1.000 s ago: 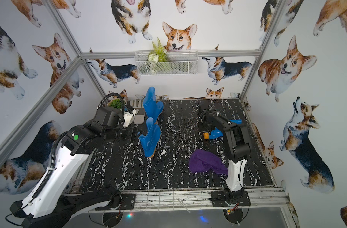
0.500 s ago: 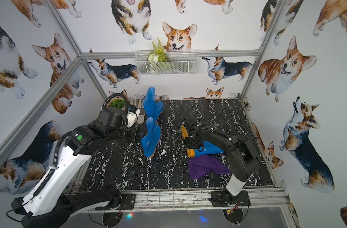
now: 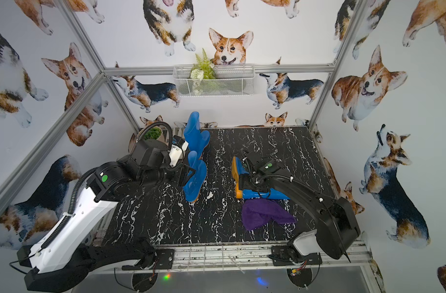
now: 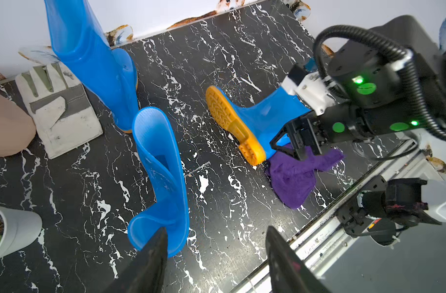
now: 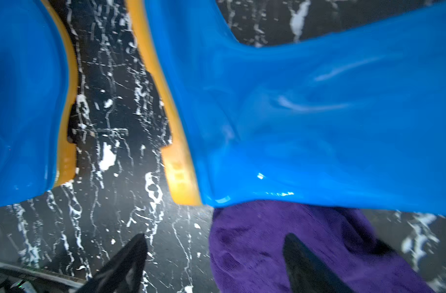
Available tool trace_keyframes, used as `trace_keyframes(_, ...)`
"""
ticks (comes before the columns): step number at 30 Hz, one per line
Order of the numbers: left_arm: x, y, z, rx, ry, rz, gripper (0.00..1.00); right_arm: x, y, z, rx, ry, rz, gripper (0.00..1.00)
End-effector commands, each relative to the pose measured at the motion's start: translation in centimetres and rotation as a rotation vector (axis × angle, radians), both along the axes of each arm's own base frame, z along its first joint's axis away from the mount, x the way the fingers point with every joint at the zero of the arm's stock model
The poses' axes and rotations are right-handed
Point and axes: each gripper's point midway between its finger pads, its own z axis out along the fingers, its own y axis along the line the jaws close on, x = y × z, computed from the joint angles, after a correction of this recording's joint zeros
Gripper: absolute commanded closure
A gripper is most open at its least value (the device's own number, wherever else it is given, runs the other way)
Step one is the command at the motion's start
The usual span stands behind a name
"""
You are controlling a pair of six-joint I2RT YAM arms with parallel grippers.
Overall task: Wipe the rubber boots with a cloth
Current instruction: Move the rubber boot to the center of the board.
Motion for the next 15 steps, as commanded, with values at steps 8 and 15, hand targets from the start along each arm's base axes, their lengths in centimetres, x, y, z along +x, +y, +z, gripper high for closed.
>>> trace_keyframes(8,0.5,-2.7,-0.4,0.007,-0.001,-0.043,0.37,-6.9,-6.2,-5.1,-0.132,0.140,-0.125,0.00)
trace_keyframes(15,0.0,-3.9,-0.8,0.035,0.006,-0.068,0.37,-6.9,-6.2,-6.2,-0.178,0.164,-0.095,0.00)
